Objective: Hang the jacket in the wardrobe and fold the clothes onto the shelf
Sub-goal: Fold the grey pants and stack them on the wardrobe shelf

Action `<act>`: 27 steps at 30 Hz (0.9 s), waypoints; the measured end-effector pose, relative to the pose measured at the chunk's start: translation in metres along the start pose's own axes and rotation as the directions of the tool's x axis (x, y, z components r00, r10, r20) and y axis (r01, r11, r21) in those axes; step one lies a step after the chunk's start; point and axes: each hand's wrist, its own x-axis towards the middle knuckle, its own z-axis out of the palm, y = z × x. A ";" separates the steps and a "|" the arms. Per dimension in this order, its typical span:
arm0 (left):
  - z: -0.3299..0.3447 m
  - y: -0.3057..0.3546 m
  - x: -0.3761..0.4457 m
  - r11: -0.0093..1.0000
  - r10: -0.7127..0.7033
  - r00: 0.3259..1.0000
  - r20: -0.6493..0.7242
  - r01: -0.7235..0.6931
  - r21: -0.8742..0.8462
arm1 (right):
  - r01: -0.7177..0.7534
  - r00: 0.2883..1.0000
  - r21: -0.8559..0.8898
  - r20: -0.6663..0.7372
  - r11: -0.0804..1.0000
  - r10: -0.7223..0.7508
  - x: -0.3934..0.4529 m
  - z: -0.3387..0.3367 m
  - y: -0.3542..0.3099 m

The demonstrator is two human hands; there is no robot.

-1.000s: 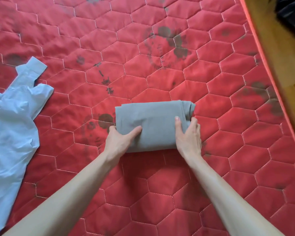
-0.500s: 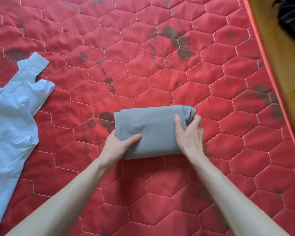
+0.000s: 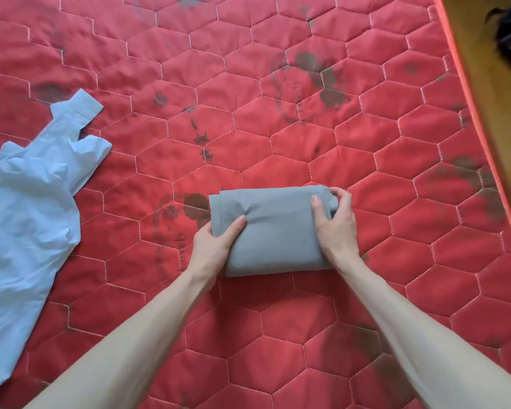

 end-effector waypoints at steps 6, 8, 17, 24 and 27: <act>-0.009 0.002 -0.015 0.989 -0.046 0.994 0.096 0.059 -0.137 | 0.069 0.991 -0.008 0.115 0.998 -0.068 -0.016 -0.018 0.001; -0.013 0.006 -0.021 0.990 -0.025 0.994 0.102 0.039 -0.135 | 0.112 0.979 -0.045 0.174 0.993 -0.102 -0.021 -0.025 0.004; -0.038 0.053 -0.063 0.991 0.099 0.993 0.057 -0.093 -0.101 | 0.005 0.972 0.345 0.218 0.938 -0.086 -0.063 -0.056 -0.039; -0.070 0.115 -0.140 0.970 0.135 0.991 -0.012 -0.134 -0.204 | -0.042 0.924 0.451 0.357 0.891 -0.138 -0.093 -0.117 -0.131; -0.088 0.146 -0.188 0.957 0.142 0.988 -0.056 -0.152 -0.248 | 0.013 0.911 0.440 0.366 0.898 -0.192 -0.118 -0.153 -0.181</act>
